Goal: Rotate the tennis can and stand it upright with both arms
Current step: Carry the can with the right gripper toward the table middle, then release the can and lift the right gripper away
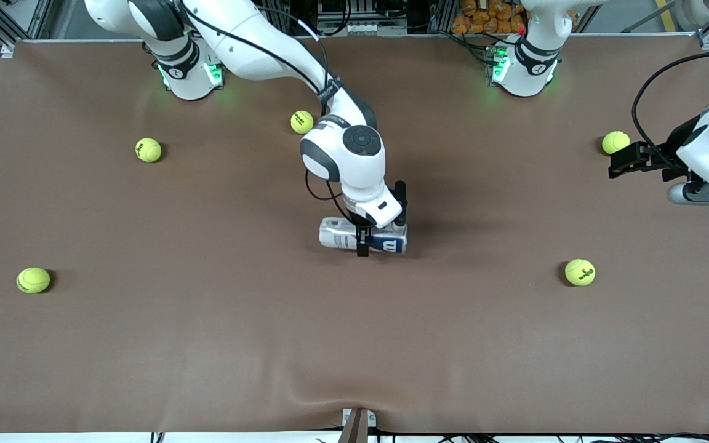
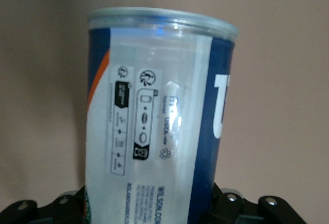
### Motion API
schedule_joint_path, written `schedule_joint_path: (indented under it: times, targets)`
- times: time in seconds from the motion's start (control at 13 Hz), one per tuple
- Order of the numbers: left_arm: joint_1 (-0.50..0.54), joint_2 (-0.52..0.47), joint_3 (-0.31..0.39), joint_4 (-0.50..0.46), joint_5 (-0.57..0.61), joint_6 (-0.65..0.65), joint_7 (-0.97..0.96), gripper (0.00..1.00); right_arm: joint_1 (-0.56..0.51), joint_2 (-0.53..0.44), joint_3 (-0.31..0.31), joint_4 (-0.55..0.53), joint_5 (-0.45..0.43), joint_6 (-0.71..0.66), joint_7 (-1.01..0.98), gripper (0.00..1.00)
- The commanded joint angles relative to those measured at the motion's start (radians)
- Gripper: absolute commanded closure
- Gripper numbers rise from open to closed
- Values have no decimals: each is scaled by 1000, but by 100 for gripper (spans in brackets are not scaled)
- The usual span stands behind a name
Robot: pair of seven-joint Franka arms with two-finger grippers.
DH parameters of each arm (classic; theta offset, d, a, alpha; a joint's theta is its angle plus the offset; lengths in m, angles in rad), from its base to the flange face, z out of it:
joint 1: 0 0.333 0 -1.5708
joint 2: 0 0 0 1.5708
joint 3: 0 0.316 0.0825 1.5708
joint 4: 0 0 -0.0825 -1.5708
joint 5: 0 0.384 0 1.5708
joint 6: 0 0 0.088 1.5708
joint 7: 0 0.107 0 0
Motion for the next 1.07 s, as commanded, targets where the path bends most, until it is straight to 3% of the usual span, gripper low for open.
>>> schedule_joint_path:
  times: [0.0,0.15,0.46,0.54,1.0]
  targets:
    - [10,4,-1,2,-16,3,18,0,-13,39,-8,19,-38,31,-28,25]
    - [5,5,-1,6,-14,3,18,0,-16,70,-10,30,-44,69,-26,18]
    - [-7,20,-1,6,-13,9,18,0,-16,90,-8,30,-121,95,-25,15]
    - [-7,20,-1,6,-13,9,18,0,-13,84,-8,30,-121,95,-25,0]
    - [-16,30,-5,0,-14,9,10,0,-16,4,-1,19,-101,75,-58,0]
